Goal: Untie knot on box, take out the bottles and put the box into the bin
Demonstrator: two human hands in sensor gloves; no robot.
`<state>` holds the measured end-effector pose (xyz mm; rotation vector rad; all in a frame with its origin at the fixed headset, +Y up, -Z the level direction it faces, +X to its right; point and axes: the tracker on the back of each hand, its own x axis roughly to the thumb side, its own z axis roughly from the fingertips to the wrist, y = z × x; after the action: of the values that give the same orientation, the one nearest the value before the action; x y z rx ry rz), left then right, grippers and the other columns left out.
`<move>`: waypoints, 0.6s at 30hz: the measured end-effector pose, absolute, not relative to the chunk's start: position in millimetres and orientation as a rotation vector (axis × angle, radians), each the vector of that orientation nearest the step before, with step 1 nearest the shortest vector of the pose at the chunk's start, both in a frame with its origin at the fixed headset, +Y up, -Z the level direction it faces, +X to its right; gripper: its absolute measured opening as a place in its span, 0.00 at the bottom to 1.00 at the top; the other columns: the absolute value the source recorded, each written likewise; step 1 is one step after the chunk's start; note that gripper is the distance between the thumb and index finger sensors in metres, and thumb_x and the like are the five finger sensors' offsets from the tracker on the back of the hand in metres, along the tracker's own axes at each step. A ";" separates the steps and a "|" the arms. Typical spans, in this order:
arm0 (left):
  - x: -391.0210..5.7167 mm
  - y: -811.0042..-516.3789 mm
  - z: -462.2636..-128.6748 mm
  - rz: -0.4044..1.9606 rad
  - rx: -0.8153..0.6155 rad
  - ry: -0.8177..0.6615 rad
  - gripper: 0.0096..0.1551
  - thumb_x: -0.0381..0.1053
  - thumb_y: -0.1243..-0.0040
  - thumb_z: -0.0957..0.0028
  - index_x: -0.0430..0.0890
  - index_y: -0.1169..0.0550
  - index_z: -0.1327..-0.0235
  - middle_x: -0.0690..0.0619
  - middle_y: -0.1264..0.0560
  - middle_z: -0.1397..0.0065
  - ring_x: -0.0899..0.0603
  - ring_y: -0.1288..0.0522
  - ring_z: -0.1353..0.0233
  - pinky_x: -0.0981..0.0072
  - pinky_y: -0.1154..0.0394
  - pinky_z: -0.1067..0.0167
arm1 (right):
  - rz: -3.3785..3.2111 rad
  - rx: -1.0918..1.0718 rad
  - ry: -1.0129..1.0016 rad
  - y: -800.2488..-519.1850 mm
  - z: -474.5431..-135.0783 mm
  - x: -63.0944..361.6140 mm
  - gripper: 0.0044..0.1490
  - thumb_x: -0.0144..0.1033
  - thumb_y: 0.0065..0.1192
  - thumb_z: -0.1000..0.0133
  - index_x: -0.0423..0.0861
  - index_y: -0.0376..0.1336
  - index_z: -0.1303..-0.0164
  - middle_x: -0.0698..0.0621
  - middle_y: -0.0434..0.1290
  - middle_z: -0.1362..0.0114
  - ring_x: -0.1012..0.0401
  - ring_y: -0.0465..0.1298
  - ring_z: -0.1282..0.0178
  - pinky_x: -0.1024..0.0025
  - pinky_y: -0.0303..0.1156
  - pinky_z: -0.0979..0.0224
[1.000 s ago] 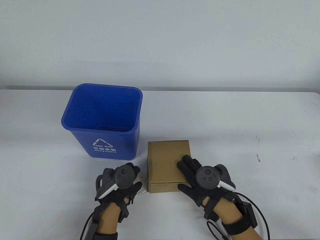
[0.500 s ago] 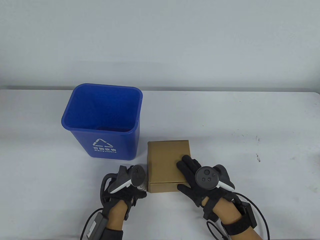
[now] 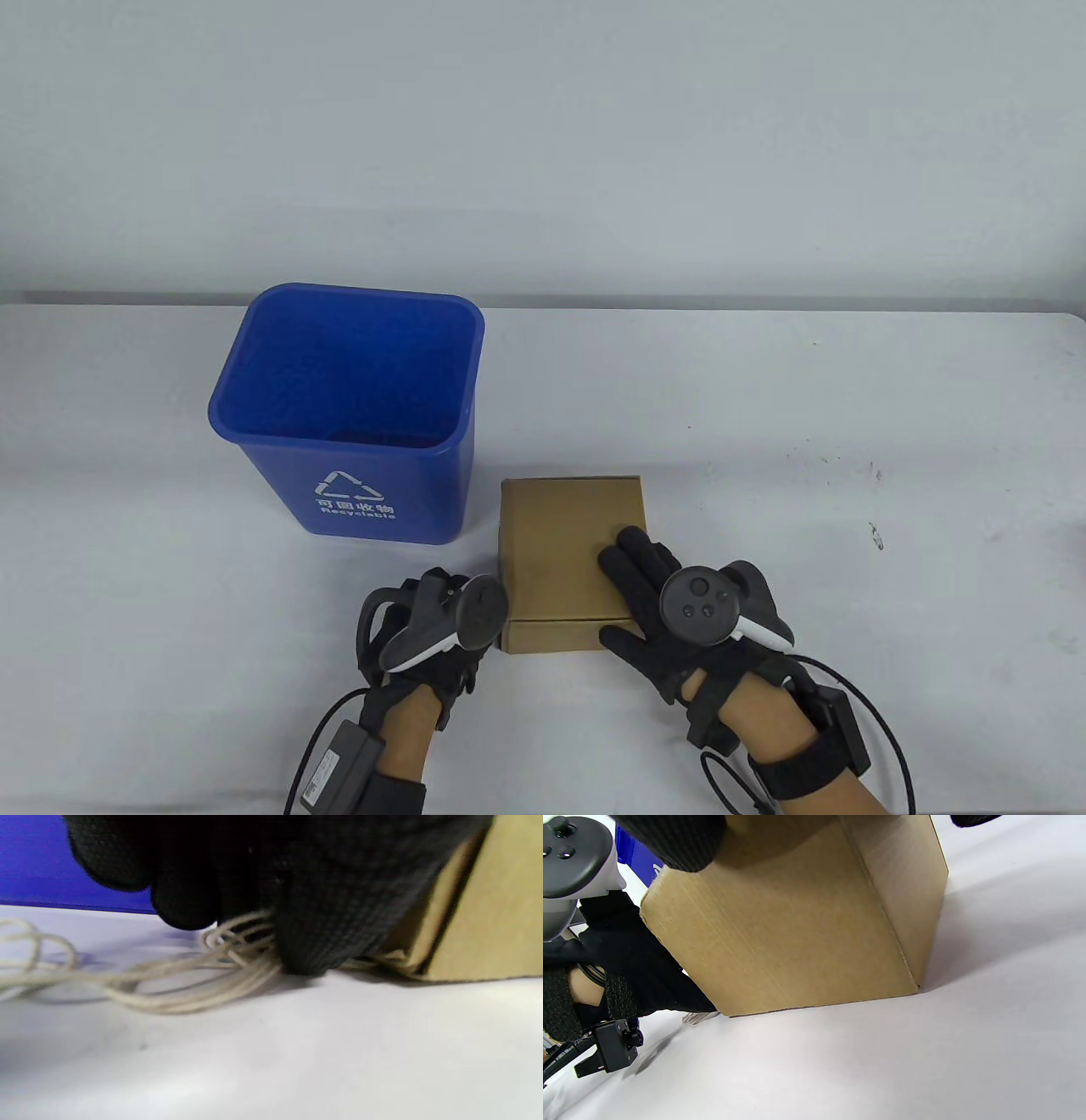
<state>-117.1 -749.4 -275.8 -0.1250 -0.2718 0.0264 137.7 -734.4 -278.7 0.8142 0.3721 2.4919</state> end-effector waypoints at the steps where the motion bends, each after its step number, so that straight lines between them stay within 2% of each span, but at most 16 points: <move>1: -116.2 -751.1 -275.4 0.011 -0.132 -0.274 0.21 0.52 0.22 0.56 0.50 0.14 0.51 0.52 0.21 0.35 0.34 0.25 0.32 0.38 0.29 0.34 | 2.492 0.814 0.369 -734.4 -278.5 137.2 0.52 0.55 0.48 0.43 0.49 0.28 0.22 0.46 0.20 0.20 0.25 0.39 0.23 0.29 0.48 0.28; 8: -107.6 -757.2 -276.7 -0.127 -0.157 -0.312 0.21 0.56 0.29 0.57 0.50 0.17 0.52 0.50 0.24 0.34 0.33 0.27 0.31 0.37 0.31 0.33 | 2.494 0.820 0.365 -734.4 -278.5 136.2 0.52 0.55 0.48 0.43 0.49 0.28 0.22 0.47 0.20 0.20 0.25 0.40 0.23 0.30 0.48 0.28; 11: -115.9 -753.9 -274.7 -0.133 -0.185 -0.327 0.20 0.56 0.29 0.56 0.50 0.16 0.53 0.50 0.24 0.34 0.33 0.28 0.31 0.36 0.31 0.32 | 2.490 0.822 0.376 -733.8 -279.3 137.1 0.52 0.55 0.48 0.43 0.49 0.28 0.22 0.47 0.20 0.20 0.26 0.40 0.23 0.30 0.48 0.28; 18: -167.4 -727.9 -266.8 0.129 -0.062 -0.234 0.20 0.56 0.29 0.56 0.49 0.16 0.54 0.49 0.24 0.34 0.33 0.27 0.32 0.36 0.31 0.33 | 2.490 0.823 0.378 -734.0 -279.3 136.7 0.52 0.55 0.48 0.43 0.50 0.28 0.22 0.47 0.20 0.20 0.26 0.40 0.23 0.30 0.48 0.28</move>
<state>-167.4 -727.9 -266.8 -0.0616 -0.2341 0.1289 136.7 -734.0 -279.3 0.8234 0.3784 2.4899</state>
